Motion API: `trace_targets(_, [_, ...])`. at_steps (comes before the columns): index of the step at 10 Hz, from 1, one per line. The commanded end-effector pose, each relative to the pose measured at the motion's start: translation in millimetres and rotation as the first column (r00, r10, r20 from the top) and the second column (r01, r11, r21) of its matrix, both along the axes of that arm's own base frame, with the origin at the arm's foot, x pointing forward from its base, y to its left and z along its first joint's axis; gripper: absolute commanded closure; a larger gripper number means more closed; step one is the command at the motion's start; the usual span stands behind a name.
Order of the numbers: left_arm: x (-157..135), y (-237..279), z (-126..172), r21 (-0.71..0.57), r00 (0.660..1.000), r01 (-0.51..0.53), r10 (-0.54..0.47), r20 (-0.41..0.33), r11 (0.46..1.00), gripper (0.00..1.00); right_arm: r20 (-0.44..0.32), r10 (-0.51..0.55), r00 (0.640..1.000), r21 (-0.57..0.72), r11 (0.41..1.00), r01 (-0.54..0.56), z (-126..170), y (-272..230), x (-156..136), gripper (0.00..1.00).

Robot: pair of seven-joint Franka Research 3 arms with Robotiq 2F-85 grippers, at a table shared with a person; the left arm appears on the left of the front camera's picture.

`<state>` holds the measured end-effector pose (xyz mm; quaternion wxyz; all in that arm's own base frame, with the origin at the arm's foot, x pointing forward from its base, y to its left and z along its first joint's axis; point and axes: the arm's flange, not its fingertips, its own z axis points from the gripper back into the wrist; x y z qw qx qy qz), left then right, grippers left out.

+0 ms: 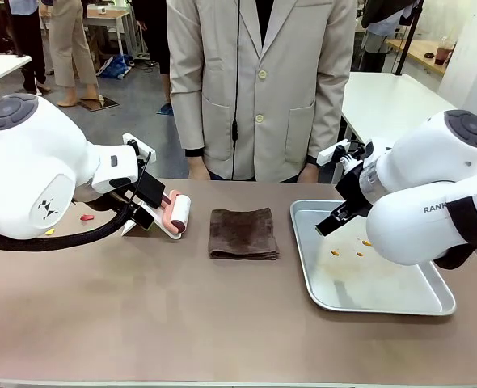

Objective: Clean the surface of the table.
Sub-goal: Hold the Lint Roller with your left hand and the towel with your right hand.

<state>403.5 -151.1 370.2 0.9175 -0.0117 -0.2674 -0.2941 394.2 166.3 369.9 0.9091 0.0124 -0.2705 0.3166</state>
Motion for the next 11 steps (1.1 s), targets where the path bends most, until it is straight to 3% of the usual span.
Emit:
trace_targets(1, [-7, 3, 12, -0.001, 0.999, 0.019, -0.019, -0.034, 1.000, 0.00, -0.074, -0.081, 0.994, 0.059, 0.995, 0.085, 16, 1, -5, 0.00])
trace_targets(3, [-24, 13, 43, -0.028, 0.985, 0.024, -0.029, -0.170, 0.999, 0.00, -0.177, -0.192, 0.965, 0.100, 0.972, 0.212, 49, 2, -19, 0.00])
trace_targets(5, [-48, 28, 84, -0.131, 0.972, -0.045, 0.013, -0.234, 0.990, 0.00, -0.290, -0.211, 0.933, 0.230, 0.932, 0.282, 88, -8, -42, 0.00])
trace_targets(6, [-58, 41, 104, -0.204, 0.981, -0.075, 0.036, -0.189, 0.976, 0.00, -0.316, -0.215, 0.924, 0.279, 0.910, 0.307, 102, -17, -56, 0.00])
trace_targets(8, [-70, 83, 135, -0.407, 0.989, -0.038, -0.024, -0.145, 0.912, 0.00, -0.367, -0.189, 0.911, 0.427, 0.836, 0.345, 124, -47, -84, 0.00])
trace_targets(11, [-78, 177, 138, -0.658, 0.990, -0.046, -0.055, -0.132, 0.752, 0.00, -0.427, -0.110, 0.897, 0.671, 0.627, 0.396, 125, -134, -113, 0.00])
